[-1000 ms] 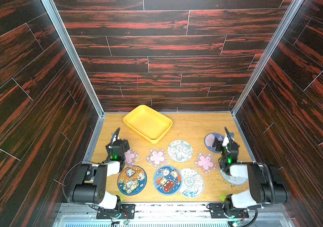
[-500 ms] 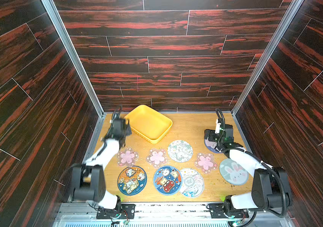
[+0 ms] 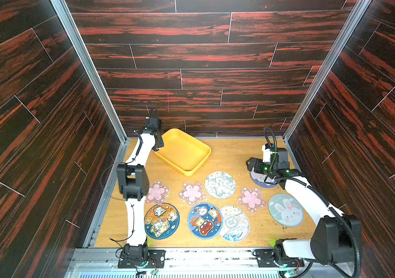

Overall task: Put the coasters into the storage box
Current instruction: Adjust the storage box at the center of the board.

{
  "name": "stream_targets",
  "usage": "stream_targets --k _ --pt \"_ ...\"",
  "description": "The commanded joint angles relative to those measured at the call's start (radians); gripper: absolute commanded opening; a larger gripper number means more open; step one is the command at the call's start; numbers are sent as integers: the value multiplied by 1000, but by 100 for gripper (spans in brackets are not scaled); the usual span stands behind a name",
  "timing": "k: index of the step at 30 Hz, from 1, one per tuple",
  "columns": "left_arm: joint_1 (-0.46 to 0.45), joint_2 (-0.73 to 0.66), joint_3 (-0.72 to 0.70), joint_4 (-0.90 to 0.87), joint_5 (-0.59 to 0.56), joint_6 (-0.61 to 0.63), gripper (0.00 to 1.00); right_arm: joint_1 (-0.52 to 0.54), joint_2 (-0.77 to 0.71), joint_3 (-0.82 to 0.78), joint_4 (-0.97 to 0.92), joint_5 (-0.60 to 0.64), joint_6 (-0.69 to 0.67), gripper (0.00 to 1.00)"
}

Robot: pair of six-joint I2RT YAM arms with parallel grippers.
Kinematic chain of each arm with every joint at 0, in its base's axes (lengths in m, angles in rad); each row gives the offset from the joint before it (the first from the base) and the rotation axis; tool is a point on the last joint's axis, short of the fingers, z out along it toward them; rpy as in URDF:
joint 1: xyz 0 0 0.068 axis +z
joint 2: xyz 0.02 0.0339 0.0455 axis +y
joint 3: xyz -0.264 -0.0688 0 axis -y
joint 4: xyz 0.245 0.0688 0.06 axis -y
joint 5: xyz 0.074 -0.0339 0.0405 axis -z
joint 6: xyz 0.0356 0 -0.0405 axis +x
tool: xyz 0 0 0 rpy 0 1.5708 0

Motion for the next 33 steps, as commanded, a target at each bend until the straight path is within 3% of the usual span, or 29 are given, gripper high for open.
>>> stream_targets --k 1,11,24,33 --pt "23 56 112 -193 25 -49 62 5 -40 33 -65 -43 30 98" --pt "51 93 80 -71 221 -154 63 5 -48 34 -73 -48 41 99" --pt "49 160 76 -41 275 -213 63 6 -23 44 -77 -39 32 99" --pt "39 152 40 -20 271 -262 47 6 11 61 -60 -48 30 98"
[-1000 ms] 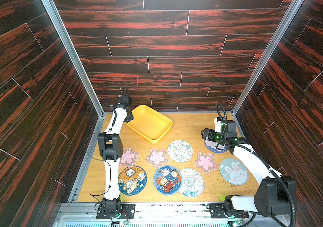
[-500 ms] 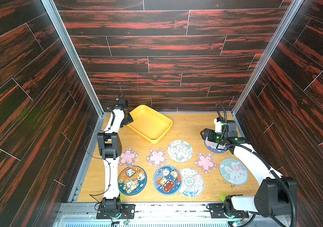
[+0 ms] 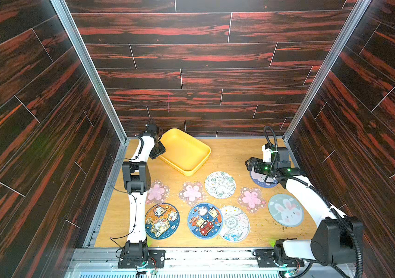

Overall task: Put the coasters into the storage box
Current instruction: Adjust the storage box at the center of the board.

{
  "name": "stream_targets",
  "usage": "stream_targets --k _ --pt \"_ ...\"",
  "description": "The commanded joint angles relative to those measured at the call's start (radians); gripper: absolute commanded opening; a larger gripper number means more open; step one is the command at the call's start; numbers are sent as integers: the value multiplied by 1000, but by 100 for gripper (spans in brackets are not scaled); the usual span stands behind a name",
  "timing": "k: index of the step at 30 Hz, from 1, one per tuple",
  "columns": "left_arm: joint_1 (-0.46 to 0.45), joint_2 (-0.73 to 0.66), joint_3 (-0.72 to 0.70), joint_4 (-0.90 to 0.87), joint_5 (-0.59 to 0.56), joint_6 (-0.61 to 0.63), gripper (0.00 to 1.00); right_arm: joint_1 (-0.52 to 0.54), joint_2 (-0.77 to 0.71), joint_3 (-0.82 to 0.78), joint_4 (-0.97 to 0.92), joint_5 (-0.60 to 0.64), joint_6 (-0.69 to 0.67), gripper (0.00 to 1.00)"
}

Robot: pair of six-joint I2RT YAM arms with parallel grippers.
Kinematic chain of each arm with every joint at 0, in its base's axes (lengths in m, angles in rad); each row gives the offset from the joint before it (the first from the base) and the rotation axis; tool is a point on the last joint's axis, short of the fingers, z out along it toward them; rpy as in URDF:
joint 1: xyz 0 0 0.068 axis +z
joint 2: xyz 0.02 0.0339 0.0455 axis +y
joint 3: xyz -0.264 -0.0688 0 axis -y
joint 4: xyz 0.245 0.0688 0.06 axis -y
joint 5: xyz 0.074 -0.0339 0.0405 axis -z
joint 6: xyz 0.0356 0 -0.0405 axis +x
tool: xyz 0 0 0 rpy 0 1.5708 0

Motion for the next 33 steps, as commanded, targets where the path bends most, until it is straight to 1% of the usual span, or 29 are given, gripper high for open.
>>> stream_targets --k 1,6,10,17,27,33 --pt "-9 -27 -32 10 2 -41 45 5 20 38 -1 -11 -1 99" --pt "-25 -46 -89 37 1 -80 41 5 26 41 -1 -10 -10 99" --pt "-34 -68 -141 64 -8 -114 32 4 22 41 -2 -10 -20 98" --pt "-48 -128 -237 136 -37 -179 20 2 8 24 -3 -13 -31 99" --pt "-67 -251 -460 265 -64 -324 0 1 -9 19 -7 -36 -37 98" --pt "-87 -346 -619 355 -107 -449 0 1 -17 18 -9 -51 -37 98"
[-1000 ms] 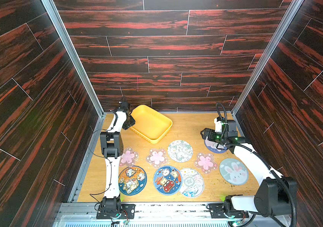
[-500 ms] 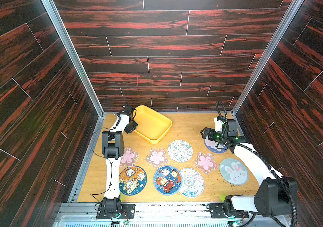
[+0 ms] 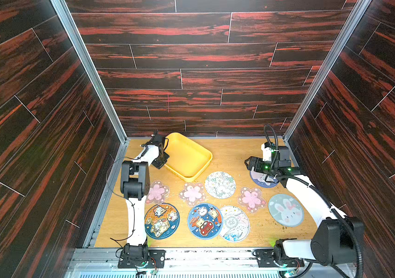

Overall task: Put the coasters into the storage box
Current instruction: Adjust the storage box at the center of the board.

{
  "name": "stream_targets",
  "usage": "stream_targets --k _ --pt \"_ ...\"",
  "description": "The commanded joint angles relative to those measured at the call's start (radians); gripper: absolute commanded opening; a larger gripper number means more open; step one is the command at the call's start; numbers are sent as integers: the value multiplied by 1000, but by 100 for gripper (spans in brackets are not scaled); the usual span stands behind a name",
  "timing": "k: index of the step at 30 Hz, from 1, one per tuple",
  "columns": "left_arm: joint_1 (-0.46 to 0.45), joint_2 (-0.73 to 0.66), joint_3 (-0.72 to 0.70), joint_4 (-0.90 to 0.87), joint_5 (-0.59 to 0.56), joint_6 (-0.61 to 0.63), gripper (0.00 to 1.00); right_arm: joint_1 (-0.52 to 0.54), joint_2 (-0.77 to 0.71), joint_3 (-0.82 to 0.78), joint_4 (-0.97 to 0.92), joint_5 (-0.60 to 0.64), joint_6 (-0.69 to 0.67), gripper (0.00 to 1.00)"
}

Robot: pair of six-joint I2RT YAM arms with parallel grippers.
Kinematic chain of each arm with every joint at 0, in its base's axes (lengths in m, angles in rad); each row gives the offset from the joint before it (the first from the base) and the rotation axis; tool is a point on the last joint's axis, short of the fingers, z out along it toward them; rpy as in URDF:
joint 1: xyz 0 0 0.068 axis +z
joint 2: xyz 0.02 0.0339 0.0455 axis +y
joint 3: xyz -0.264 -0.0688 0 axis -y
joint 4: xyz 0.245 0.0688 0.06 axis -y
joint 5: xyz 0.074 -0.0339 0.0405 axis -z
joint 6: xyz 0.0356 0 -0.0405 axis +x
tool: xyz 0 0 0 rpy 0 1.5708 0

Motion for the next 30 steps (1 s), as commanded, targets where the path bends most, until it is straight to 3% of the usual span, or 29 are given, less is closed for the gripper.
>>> stream_targets --k 1,12,25,30 --pt "-19 -110 -80 74 -58 -122 0 1 -17 5 -10 -24 -9 98" --pt "-72 -182 -231 234 -118 -401 0 1 -32 6 -29 -52 1 98" --pt "-126 -188 -236 157 -162 -680 0 4 -41 0 -34 -68 28 98" --pt "-136 -157 -180 114 -149 -708 14 3 -47 -4 -33 -68 38 99"
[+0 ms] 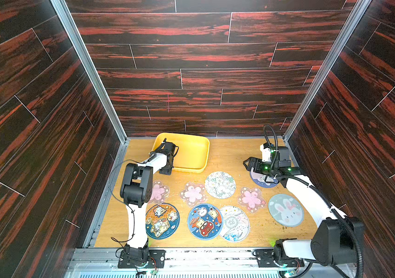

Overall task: Put the coasters into the storage box
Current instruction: Adjust the storage box at the center of the board.

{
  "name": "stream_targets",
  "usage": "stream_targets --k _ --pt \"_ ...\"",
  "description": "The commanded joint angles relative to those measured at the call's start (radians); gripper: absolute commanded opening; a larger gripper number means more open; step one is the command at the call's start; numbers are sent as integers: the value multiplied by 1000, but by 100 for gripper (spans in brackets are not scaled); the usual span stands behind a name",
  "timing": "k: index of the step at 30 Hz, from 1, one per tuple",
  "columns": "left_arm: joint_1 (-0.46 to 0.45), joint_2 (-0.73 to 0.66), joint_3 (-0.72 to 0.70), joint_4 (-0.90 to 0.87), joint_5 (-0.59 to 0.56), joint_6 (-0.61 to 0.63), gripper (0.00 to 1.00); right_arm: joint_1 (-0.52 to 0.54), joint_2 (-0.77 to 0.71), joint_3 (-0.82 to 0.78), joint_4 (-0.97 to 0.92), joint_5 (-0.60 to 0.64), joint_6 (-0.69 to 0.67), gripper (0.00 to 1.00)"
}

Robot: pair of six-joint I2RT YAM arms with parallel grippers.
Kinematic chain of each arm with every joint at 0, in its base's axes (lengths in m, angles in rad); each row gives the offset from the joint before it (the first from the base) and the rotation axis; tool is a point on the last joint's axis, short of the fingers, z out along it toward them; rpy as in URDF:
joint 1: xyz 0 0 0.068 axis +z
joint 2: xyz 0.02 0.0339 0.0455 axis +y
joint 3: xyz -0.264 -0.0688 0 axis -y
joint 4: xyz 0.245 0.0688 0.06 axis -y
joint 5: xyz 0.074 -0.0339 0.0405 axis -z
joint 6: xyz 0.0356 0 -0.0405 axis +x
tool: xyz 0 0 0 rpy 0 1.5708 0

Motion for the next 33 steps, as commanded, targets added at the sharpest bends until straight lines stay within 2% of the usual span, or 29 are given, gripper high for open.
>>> stream_targets --k 1,9,16,33 --pt "-8 -32 61 -32 -8 -74 15 3 -47 -5 -12 -15 16 99" --pt "-18 -22 116 -117 -11 -82 24 3 -57 -9 -21 -17 16 98" --pt "-58 -34 96 -132 7 -100 33 3 -54 -12 -17 -25 17 99" --pt "-147 -74 66 -132 56 -120 35 6 -80 -55 -10 -51 40 99"
